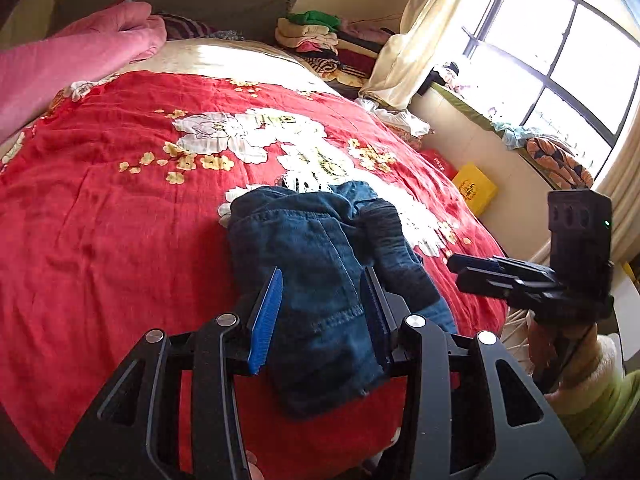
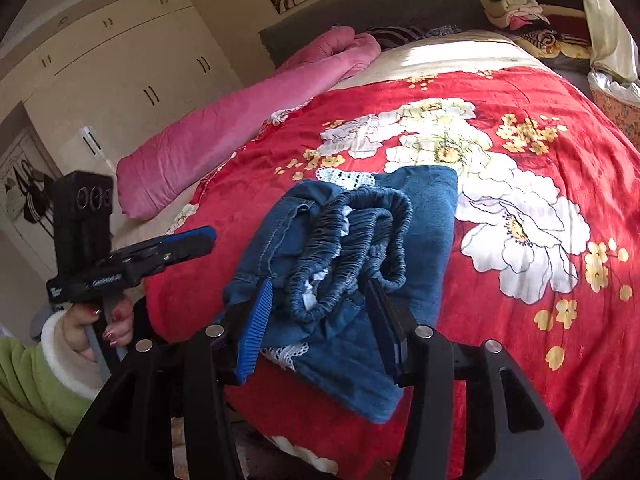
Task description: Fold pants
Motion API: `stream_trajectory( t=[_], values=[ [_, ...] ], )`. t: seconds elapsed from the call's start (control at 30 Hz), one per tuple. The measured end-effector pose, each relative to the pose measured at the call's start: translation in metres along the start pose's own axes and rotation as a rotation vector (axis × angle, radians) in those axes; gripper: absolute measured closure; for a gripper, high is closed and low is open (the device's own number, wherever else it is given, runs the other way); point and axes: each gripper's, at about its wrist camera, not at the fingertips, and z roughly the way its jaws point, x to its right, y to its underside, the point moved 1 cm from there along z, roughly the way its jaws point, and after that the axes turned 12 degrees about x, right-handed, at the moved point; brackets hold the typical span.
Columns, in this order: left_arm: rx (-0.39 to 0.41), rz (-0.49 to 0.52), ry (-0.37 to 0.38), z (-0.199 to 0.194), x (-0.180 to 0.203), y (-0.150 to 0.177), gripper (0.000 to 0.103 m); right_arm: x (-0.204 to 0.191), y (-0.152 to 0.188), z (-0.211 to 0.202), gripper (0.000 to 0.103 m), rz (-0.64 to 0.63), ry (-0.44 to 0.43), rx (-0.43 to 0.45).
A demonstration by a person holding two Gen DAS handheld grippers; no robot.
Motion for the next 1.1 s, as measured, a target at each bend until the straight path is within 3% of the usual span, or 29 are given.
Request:
stream_trajectory(
  t=[0.07, 0.2, 0.23, 0.27, 0.47, 0.63, 0.9, 1.0, 1.1],
  values=[
    [-0.006, -0.022, 0.018, 0.011, -0.004, -0.010, 0.071, -0.011, -0.001, 0.009, 0.055, -0.053, -0.008, -0.023],
    [-0.032, -0.037, 0.038, 0.035, -0.005, -0.020, 0.071, -0.015, 0.008, 0.036, 0.056, -0.154, 0.095, -0.109],
    [-0.046, -0.035, 0.038, 0.042, -0.005, -0.021, 0.071, -0.011, 0.014, 0.041, 0.066, -0.156, 0.102, -0.132],
    [-0.059, -0.031, 0.029, 0.050, -0.005, -0.020, 0.071, -0.008, 0.020, 0.046, 0.089, -0.140, 0.088, -0.159],
    [-0.133, -0.022, -0.005, 0.081, -0.010, -0.007, 0.071, 0.009, 0.032, 0.017, 0.089, -0.058, 0.060, -0.112],
    [-0.144, -0.024, 0.002, 0.092, -0.011, -0.001, 0.071, 0.022, 0.051, 0.022, 0.088, -0.021, 0.078, -0.132],
    [-0.130, -0.022, 0.005, 0.096, -0.014, -0.001, 0.070, 0.021, 0.061, 0.027, 0.084, 0.002, 0.091, -0.092],
    [-0.107, -0.017, 0.016, 0.091, -0.011, -0.003, 0.068, 0.017, 0.058, 0.015, 0.080, 0.031, 0.080, -0.066],
    [-0.072, -0.020, 0.033, 0.078, -0.006, -0.010, 0.064, 0.011, 0.053, -0.003, 0.065, 0.029, 0.090, -0.025]
  ],
)
